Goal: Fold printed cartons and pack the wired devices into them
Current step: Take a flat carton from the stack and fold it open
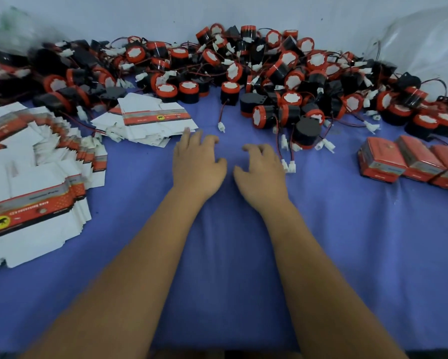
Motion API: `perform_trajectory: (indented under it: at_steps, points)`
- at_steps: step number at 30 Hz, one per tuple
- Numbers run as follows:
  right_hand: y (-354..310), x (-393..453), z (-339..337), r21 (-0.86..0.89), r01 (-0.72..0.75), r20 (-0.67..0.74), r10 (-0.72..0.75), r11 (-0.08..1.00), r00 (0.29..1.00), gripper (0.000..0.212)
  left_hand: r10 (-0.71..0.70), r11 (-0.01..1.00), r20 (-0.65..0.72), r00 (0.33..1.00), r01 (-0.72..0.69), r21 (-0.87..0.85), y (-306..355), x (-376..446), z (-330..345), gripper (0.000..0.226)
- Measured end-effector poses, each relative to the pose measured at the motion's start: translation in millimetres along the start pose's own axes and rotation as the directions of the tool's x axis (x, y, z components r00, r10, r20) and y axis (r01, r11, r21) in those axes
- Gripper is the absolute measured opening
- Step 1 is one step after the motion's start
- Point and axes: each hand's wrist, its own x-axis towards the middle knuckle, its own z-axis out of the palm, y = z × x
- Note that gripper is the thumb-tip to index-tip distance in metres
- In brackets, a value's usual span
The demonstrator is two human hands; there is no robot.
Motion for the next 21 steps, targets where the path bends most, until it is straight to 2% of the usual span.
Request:
perform_trajectory:
  at_steps: [2, 4, 7, 9, 11, 13, 16, 18, 21]
  points:
    - [4, 2, 4, -0.077, 0.071, 0.062, -0.067, 0.995, 0.996, 0.041, -0.05, 0.99, -0.008, 0.999, 0.051, 0.134, -5, 9, -3, 0.058]
    - [5, 4, 2, -0.016, 0.053, 0.068, -0.052, 0.998, 0.996, 0.038, -0.116, 0.968, -0.048, 0.992, 0.124, 0.22, -12, 18, -5, 0.066]
    - [5, 5, 4, -0.046, 0.062, 0.05, -0.06, 0.997, 0.997, 0.037, -0.218, 0.931, -0.021, 0.976, 0.215, 0.295, -22, 26, -8, 0.066]
    - [5, 5, 5, -0.062, 0.072, 0.045, -0.069, 0.995, 0.997, 0.036, -0.176, 0.925, -0.035, 0.984, 0.178, 0.336, -22, 26, -9, 0.051]
    - [6, 5, 4, -0.051, 0.069, 0.037, -0.067, 0.996, 0.997, 0.036, -0.042, 0.937, -0.087, 0.995, 0.07, 0.341, -18, 24, -9, 0.035]
    - [5, 5, 4, -0.05, 0.063, 0.027, -0.061, 0.997, 0.998, 0.037, -0.004, 0.955, -0.071, 0.997, 0.025, 0.296, -12, 18, -8, 0.029]
    - [3, 3, 5, -0.042, 0.055, 0.037, -0.054, 0.998, 0.998, 0.045, -0.084, 0.98, 0.049, 0.995, 0.073, 0.183, -5, 9, -4, 0.03]
    - [2, 2, 4, 0.004, 0.049, 0.048, -0.049, 0.999, 0.998, 0.059, -0.014, 0.994, 0.074, 0.997, 0.006, 0.112, -2, 1, -2, 0.029]
    - [0, 2, 0, 0.065, 0.033, 0.068, -0.037, 0.997, 0.997, 0.067, -0.01, 0.991, 0.053, 0.999, 0.017, -0.13, 4, -11, -3, 0.042]
